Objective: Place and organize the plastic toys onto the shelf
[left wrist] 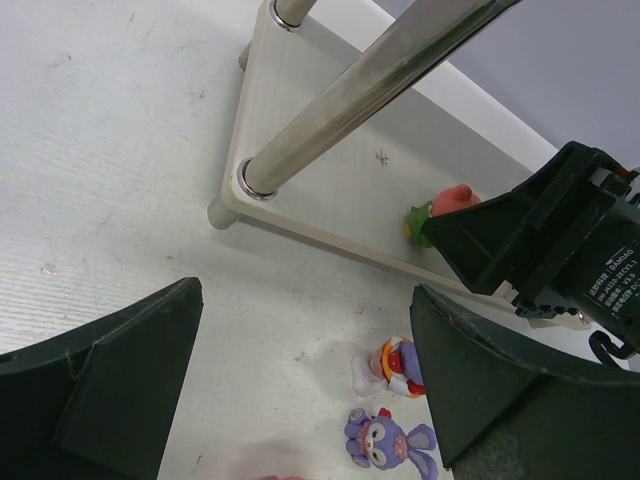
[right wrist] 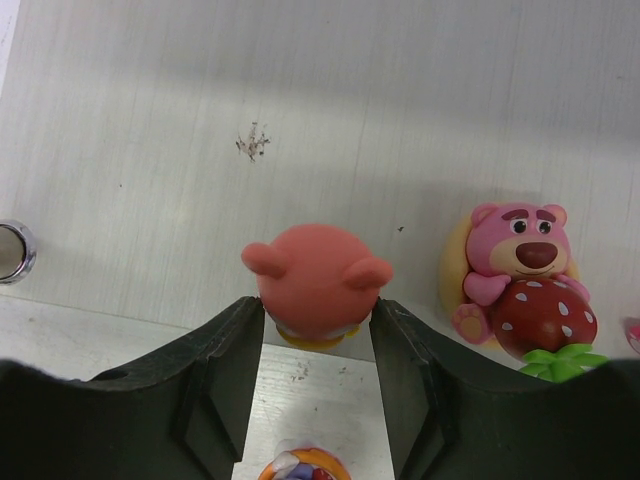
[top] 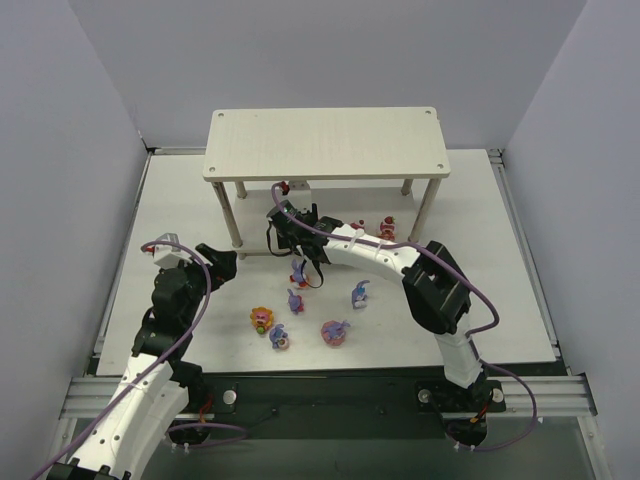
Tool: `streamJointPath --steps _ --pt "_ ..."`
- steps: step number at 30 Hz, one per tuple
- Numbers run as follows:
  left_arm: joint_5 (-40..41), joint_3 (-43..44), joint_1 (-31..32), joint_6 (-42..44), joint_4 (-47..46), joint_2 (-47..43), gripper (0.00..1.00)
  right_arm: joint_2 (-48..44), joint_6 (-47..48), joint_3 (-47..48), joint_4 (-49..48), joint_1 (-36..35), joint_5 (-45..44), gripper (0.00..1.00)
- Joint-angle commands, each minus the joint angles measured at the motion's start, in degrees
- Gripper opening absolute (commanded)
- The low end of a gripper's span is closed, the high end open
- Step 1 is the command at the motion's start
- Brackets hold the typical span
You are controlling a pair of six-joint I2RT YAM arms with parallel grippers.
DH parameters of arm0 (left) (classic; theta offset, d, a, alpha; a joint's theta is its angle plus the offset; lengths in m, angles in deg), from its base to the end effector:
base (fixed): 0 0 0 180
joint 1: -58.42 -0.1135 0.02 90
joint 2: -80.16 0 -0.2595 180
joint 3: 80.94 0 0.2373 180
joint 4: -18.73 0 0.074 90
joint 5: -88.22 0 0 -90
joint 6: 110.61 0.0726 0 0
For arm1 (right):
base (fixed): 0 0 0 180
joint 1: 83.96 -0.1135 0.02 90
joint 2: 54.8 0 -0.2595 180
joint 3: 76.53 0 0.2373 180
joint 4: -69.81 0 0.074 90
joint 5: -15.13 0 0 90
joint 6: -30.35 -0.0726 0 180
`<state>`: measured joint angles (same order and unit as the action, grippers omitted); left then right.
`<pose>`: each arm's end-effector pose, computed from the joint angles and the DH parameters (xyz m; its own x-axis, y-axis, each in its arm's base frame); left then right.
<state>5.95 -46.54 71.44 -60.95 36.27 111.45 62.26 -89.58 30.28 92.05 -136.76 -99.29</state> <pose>0.1742 -0.0303 0.2248 -0.2474 -0.6012 -0.7599 -0.0837 0.7946 -0.6014 0.3200 0.3719 0.2271 -0.5381 0.0425 -0.8418 -0.2838 0.9313 0.2284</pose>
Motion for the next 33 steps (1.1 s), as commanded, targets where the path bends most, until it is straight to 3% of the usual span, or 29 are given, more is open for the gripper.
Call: streamJointPath --steps 1,24,33 --pt "0.71 2.05 -0.10 -0.44 -0.35 -0.53 0.95 0.81 -0.21 1.97 1.46 0.41 -1.86 0.48" --pt "0.62 2.05 -0.18 -0.53 0.09 -0.61 0.95 0.90 -0.04 1.88 0.84 0.41 -2.82 0.52" --pt "-2.71 2.75 0.87 1.57 -0.34 0.79 0.95 -5.08 3.65 -3.56 -3.81 -1.87 -4.75 0.52"
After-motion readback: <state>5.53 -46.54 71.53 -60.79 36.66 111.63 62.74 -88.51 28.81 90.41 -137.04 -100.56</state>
